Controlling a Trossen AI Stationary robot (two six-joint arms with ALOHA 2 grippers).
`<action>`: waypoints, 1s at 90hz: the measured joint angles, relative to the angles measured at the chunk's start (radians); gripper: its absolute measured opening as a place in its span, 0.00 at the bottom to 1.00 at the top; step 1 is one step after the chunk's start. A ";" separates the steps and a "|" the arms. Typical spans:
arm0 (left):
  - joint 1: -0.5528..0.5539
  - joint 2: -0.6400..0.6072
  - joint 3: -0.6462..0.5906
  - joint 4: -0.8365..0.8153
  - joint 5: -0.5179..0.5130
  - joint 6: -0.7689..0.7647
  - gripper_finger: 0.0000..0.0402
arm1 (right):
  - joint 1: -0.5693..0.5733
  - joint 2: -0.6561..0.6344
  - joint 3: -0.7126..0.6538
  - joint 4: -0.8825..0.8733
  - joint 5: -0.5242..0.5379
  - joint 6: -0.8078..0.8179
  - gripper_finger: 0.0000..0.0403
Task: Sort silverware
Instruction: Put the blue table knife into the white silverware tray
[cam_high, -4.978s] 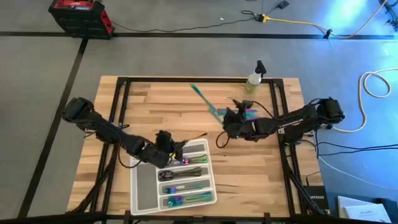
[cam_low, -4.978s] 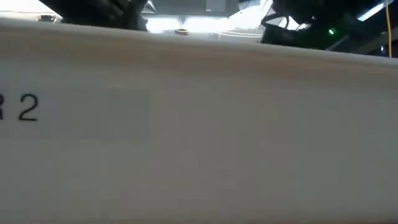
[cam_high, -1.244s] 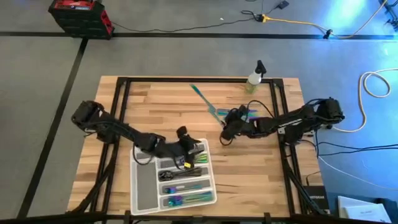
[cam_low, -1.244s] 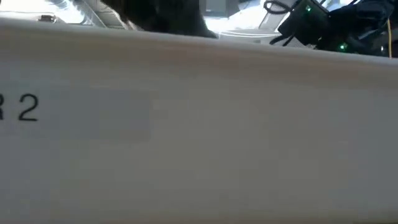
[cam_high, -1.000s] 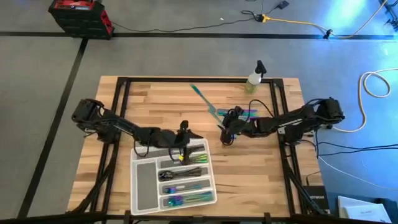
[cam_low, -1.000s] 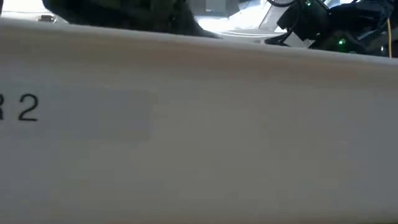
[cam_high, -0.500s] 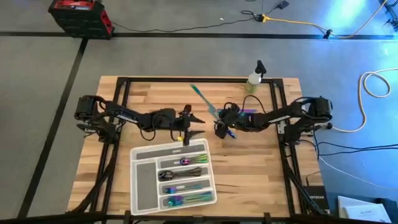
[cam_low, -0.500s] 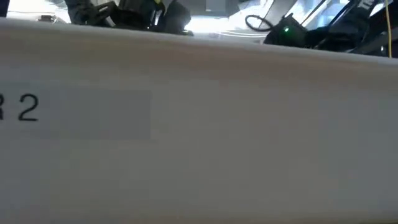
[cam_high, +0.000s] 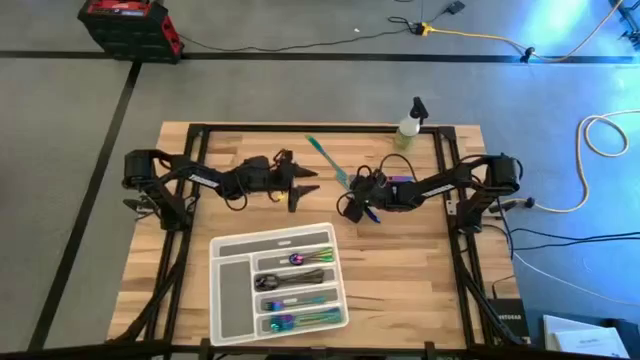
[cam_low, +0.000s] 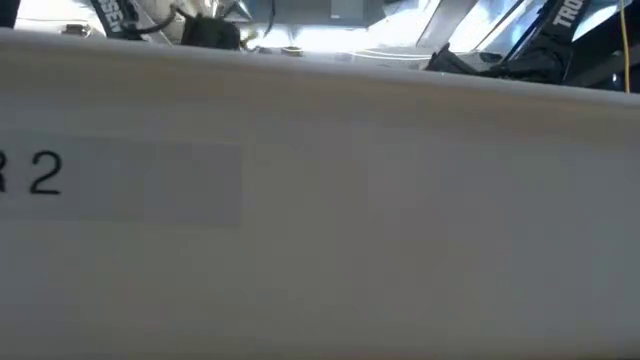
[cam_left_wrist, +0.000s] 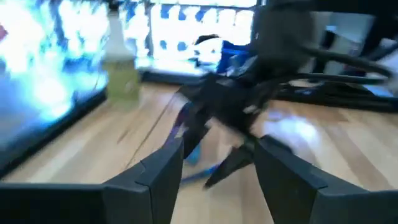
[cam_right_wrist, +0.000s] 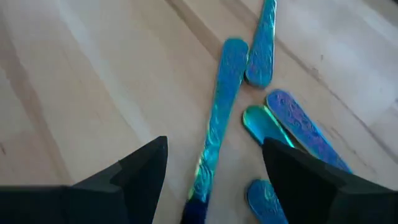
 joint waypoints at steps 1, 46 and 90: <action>0.007 0.000 0.000 -0.007 0.001 -0.011 0.45 | 0.000 0.000 0.000 -0.005 0.000 0.003 0.62; 0.038 0.001 0.036 -0.068 0.012 -0.024 0.45 | 0.000 0.024 0.003 -0.005 -0.070 0.000 0.34; -0.031 0.001 0.041 -0.088 0.009 0.278 0.45 | 0.033 0.063 0.025 -0.026 -0.179 -0.102 0.04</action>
